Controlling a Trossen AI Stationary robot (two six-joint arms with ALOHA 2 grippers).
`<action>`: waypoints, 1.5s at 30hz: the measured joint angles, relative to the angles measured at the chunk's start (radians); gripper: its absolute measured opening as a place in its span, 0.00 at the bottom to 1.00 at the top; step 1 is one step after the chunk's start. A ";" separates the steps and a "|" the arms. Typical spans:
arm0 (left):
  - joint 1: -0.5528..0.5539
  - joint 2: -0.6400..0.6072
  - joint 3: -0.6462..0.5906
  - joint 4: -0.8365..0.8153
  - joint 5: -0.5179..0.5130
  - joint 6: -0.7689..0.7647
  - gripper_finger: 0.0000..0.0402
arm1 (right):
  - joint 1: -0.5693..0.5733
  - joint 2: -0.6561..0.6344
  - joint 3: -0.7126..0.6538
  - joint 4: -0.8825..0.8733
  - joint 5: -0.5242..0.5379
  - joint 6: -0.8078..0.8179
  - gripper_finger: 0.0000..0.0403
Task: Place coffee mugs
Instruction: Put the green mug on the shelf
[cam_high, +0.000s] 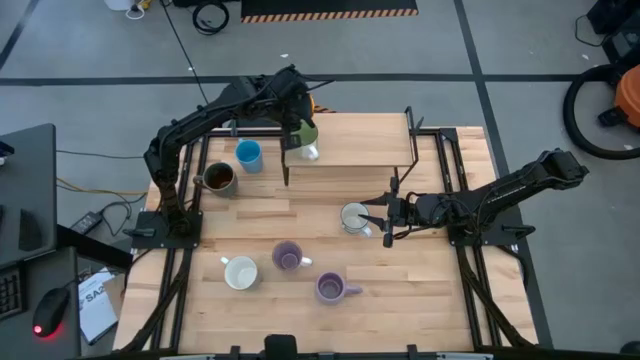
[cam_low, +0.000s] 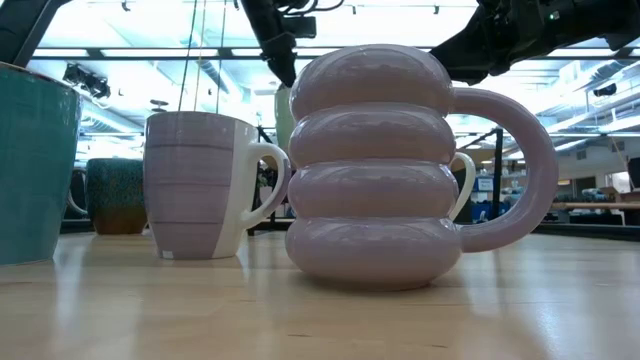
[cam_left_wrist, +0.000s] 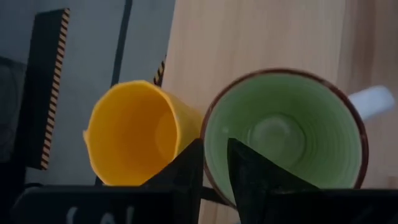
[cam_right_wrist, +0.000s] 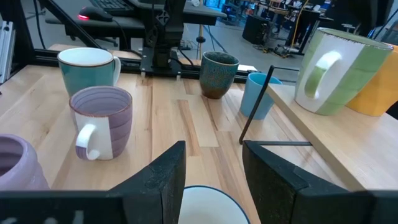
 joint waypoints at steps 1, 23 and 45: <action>-0.005 0.000 0.000 0.010 0.002 -0.001 0.20 | 0.000 0.000 0.000 0.000 0.000 0.000 0.41; -0.326 0.141 0.000 0.157 -0.302 -0.131 0.20 | 0.000 0.000 0.000 -0.002 0.000 0.010 0.41; -0.365 0.197 0.000 -0.046 -0.405 -0.273 0.20 | 0.001 0.000 0.000 -0.003 0.000 0.018 0.41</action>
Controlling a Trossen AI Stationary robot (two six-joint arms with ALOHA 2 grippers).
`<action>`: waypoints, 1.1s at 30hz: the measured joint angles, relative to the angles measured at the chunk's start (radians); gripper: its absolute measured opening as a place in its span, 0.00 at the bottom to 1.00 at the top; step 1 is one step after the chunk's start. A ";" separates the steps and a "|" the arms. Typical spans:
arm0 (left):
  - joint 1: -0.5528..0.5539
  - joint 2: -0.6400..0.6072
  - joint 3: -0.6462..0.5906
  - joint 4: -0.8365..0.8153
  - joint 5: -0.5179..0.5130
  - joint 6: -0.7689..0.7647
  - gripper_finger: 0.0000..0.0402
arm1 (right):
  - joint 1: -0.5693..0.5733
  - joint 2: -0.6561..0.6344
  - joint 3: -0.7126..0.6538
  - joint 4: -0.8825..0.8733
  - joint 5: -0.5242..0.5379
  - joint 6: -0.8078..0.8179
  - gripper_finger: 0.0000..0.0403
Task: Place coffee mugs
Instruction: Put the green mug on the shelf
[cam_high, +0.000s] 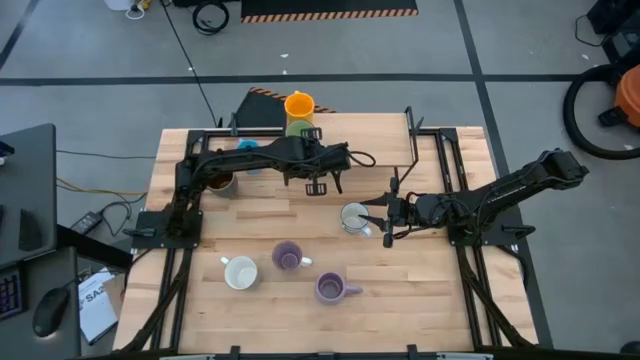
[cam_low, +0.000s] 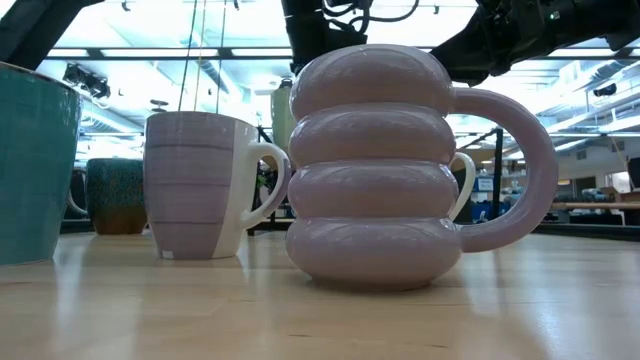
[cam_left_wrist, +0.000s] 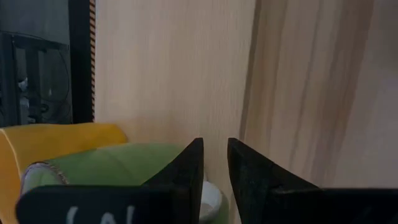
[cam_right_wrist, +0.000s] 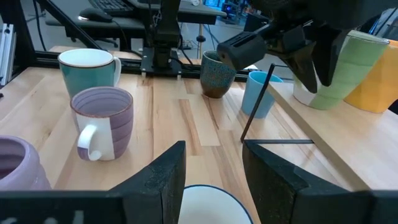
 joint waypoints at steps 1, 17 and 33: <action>-0.004 0.000 0.000 -0.004 0.000 -0.002 0.20 | 0.000 0.000 0.000 0.000 0.000 0.000 0.41; -0.017 -0.021 0.001 -0.131 -0.010 -0.135 0.20 | 0.001 0.000 0.000 0.000 -0.007 0.007 0.41; -0.038 -0.070 0.000 -0.117 -0.010 -0.149 0.20 | 0.006 0.000 0.000 0.000 -0.007 0.007 0.41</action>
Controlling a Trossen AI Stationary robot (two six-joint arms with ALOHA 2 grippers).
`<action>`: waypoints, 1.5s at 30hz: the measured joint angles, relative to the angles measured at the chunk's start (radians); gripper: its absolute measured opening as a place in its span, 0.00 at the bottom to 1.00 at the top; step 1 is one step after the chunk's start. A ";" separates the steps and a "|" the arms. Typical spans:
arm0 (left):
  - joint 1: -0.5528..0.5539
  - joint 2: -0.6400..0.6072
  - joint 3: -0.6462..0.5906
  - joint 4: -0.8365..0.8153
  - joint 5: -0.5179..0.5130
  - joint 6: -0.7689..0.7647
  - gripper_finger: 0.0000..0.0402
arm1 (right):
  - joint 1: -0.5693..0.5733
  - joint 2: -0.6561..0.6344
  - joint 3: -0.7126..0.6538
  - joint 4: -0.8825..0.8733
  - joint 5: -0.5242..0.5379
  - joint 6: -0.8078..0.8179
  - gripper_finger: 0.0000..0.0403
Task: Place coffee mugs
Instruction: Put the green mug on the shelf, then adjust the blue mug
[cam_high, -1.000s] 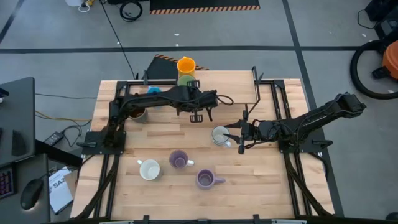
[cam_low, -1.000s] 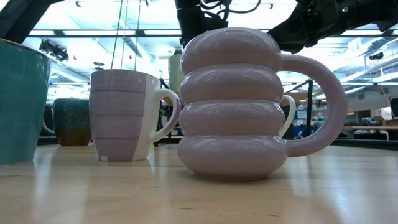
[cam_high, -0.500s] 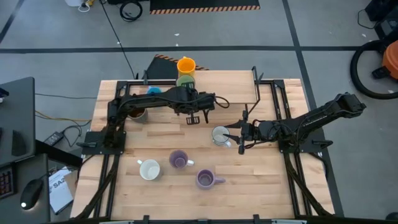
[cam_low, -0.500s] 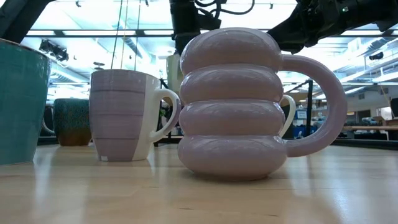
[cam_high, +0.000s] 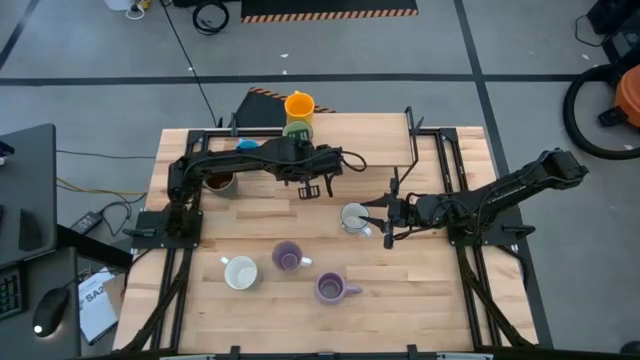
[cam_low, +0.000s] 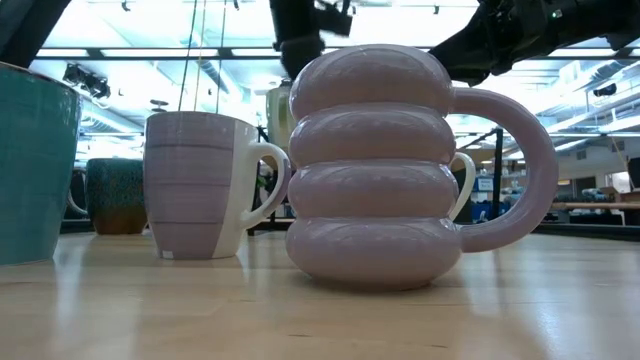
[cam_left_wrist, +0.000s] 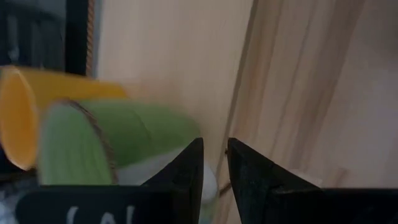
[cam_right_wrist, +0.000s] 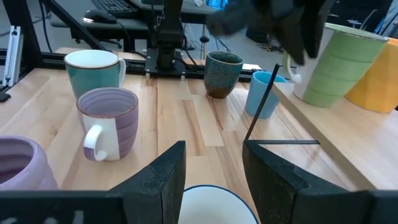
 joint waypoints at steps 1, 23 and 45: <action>-0.007 -0.014 0.000 0.024 0.005 0.013 0.20 | 0.000 0.000 0.000 0.000 0.000 -0.001 0.41; -0.143 -0.071 -0.219 0.358 0.181 0.079 0.20 | 0.046 0.000 0.000 -0.030 0.070 -0.008 0.41; -0.148 -0.235 -0.684 0.841 0.297 0.053 0.20 | 0.109 0.000 0.202 -0.638 0.181 0.332 0.41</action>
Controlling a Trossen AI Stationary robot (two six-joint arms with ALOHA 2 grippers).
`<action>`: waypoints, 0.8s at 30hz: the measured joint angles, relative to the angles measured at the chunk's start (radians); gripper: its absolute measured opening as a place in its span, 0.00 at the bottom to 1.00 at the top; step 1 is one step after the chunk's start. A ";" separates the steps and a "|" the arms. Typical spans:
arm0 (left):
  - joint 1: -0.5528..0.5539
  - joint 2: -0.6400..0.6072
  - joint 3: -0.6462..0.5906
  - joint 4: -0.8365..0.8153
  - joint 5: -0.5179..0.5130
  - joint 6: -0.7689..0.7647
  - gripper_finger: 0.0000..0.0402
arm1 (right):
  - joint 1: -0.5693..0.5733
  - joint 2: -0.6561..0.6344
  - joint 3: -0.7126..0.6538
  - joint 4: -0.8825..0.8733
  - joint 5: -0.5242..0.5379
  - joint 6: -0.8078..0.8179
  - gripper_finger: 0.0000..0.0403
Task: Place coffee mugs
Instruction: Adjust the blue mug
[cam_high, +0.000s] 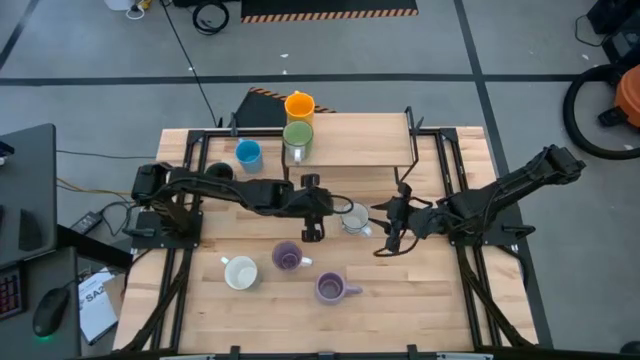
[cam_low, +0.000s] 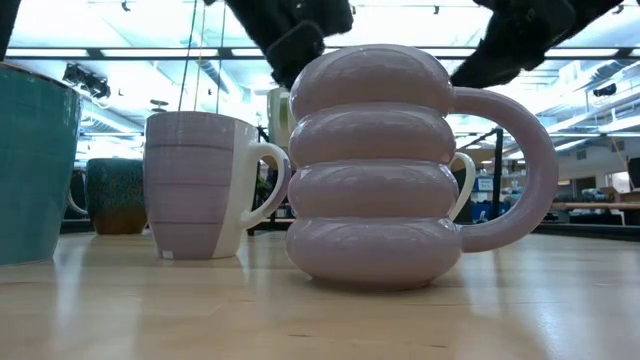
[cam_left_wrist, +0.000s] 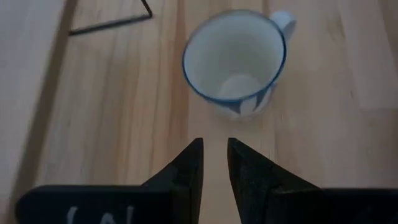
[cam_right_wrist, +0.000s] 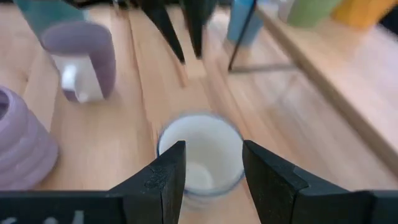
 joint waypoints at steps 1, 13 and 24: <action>0.005 0.000 -0.012 0.016 0.008 0.000 0.20 | -0.007 0.001 0.018 -0.072 -0.016 0.045 0.41; 0.032 -0.008 -0.173 0.215 0.091 0.035 0.20 | -0.084 0.151 0.068 -0.310 -0.229 0.349 0.41; 0.032 -0.094 -0.294 0.320 0.108 0.053 0.20 | -0.108 0.321 0.076 -0.115 -0.283 0.352 0.41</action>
